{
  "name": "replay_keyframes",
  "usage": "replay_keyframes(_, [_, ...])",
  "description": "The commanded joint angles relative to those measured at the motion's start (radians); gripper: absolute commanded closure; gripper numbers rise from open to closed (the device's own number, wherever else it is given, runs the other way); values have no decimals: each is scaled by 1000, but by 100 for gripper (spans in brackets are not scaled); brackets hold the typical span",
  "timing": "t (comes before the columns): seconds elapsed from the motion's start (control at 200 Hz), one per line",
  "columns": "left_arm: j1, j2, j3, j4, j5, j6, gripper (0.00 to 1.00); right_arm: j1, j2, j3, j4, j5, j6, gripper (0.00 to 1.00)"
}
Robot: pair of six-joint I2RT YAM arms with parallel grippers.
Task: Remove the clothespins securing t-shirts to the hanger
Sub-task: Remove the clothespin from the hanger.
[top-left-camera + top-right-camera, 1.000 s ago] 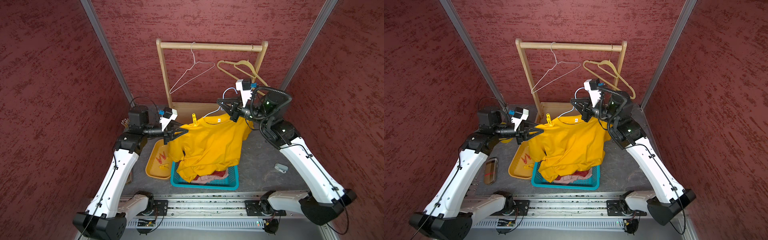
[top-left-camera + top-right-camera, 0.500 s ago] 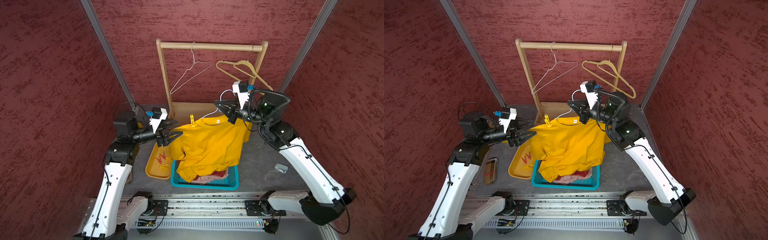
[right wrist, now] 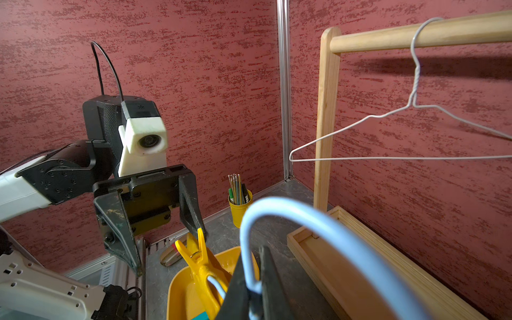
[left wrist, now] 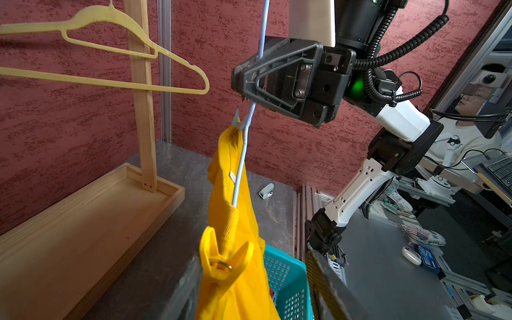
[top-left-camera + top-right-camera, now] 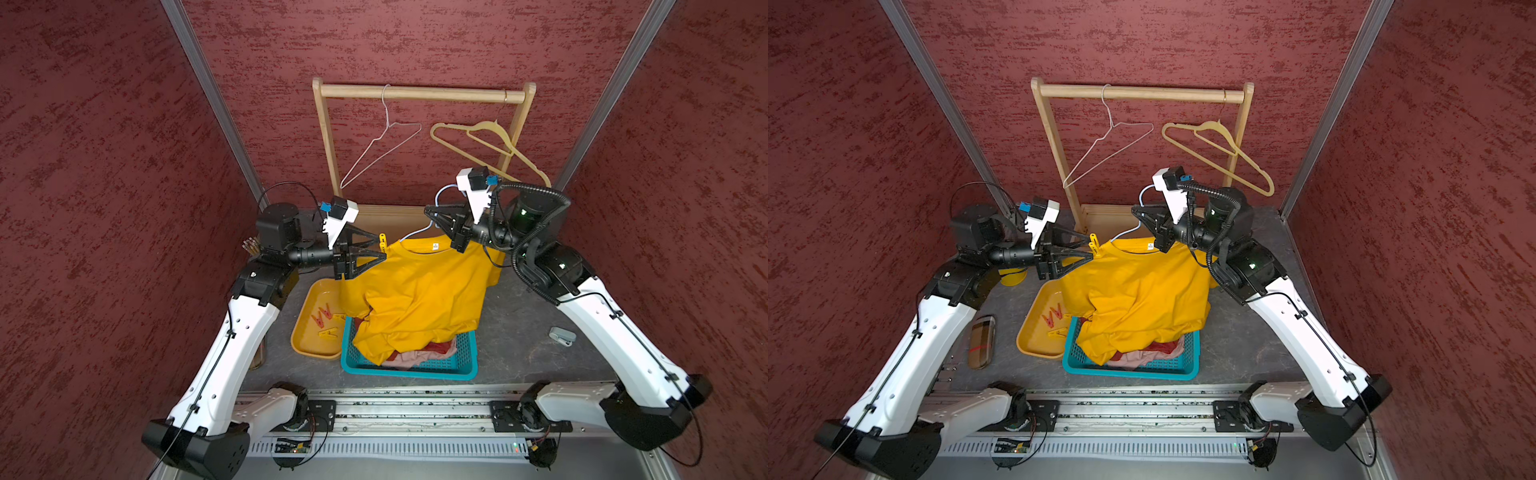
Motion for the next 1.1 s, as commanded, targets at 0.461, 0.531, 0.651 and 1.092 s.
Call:
replay_keyframes(0.461, [-3, 41, 25, 30, -7, 42, 45, 16, -33, 5, -4, 18, -38, 100])
replay_keyframes(0.531, [-3, 45, 19, 55, 14, 25, 47, 15, -31, 5, -4, 15, -38, 100])
replay_keyframes(0.651, [-2, 52, 7, 85, 40, 14, 48, 16, -25, 5, -5, 11, -37, 100])
replay_keyframes(1.092, [15, 77, -1, 107, 84, 3, 69, 17, -10, 14, -9, -11, -37, 100])
